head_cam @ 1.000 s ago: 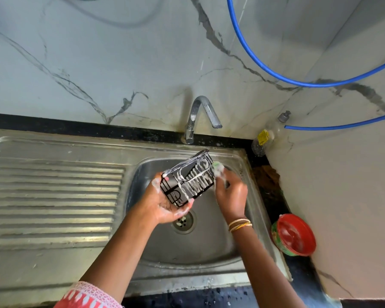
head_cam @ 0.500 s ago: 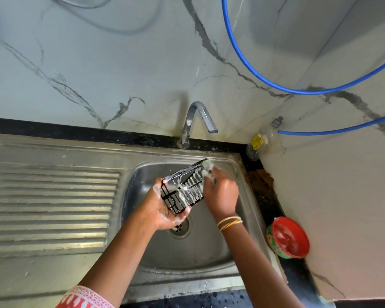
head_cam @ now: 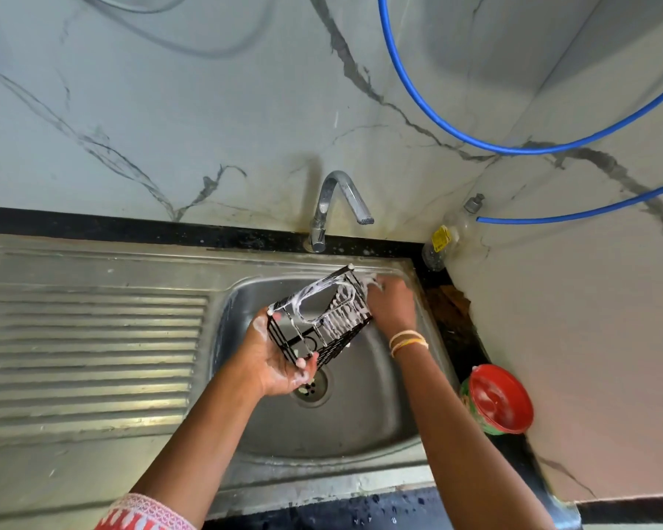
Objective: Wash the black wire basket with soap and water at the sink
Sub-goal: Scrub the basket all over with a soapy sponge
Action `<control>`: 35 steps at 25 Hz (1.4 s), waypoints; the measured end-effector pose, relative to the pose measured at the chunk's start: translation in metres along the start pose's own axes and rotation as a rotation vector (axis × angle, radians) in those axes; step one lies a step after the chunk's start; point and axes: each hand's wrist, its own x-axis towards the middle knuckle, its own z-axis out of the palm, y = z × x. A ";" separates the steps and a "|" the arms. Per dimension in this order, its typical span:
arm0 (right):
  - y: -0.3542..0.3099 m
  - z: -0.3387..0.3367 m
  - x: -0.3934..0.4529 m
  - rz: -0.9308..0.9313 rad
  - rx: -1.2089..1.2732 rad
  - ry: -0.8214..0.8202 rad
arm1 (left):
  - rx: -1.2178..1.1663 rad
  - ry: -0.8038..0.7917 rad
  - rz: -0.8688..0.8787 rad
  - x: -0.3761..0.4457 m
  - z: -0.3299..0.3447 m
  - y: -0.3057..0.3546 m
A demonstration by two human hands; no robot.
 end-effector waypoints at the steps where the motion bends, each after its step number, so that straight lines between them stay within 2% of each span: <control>1: 0.002 0.006 -0.010 0.007 0.080 0.043 | -0.004 0.008 0.010 0.001 0.000 0.002; 4: -0.005 0.020 -0.043 -0.025 0.136 0.249 | 0.022 0.016 0.051 0.010 -0.004 0.006; 6: -0.018 0.028 -0.062 -0.156 0.084 0.233 | 0.033 0.010 0.056 0.015 -0.005 0.003; 9: -0.039 0.036 -0.085 -0.553 -0.061 0.109 | 0.025 -0.001 0.046 0.022 -0.003 -0.005; 11: -0.044 0.035 -0.073 -0.669 -0.215 0.131 | 0.036 0.001 0.027 0.022 -0.002 -0.008; 13: -0.044 0.026 -0.055 -0.630 -0.288 0.098 | 0.036 0.012 0.005 0.019 -0.001 -0.011; 15: -0.042 0.019 -0.049 -0.586 -0.307 -0.090 | 0.053 0.021 -0.018 0.016 0.001 -0.014; 17: -0.039 0.020 -0.049 -0.522 -0.298 -0.172 | 0.080 0.023 -0.043 0.014 0.003 -0.017; 20: -0.033 0.014 -0.046 -0.422 -0.178 -0.142 | 0.036 0.048 -0.099 0.016 0.000 -0.015; 25: -0.034 -0.013 -0.041 -0.496 0.166 -0.135 | -0.285 0.313 -0.125 0.024 -0.025 -0.015; 27: -0.031 -0.019 -0.035 -0.493 0.269 -0.132 | -0.335 0.257 -0.143 0.024 -0.034 -0.016; 30: -0.019 -0.021 -0.022 -0.441 0.365 -0.103 | -0.276 0.207 -0.067 0.023 -0.034 -0.014; 32: -0.007 -0.024 -0.010 -0.403 0.318 -0.015 | -0.249 0.231 -0.025 0.022 -0.028 -0.015; 35: 0.008 -0.030 -0.003 -0.507 0.071 0.158 | -0.249 0.297 0.036 0.020 -0.018 -0.014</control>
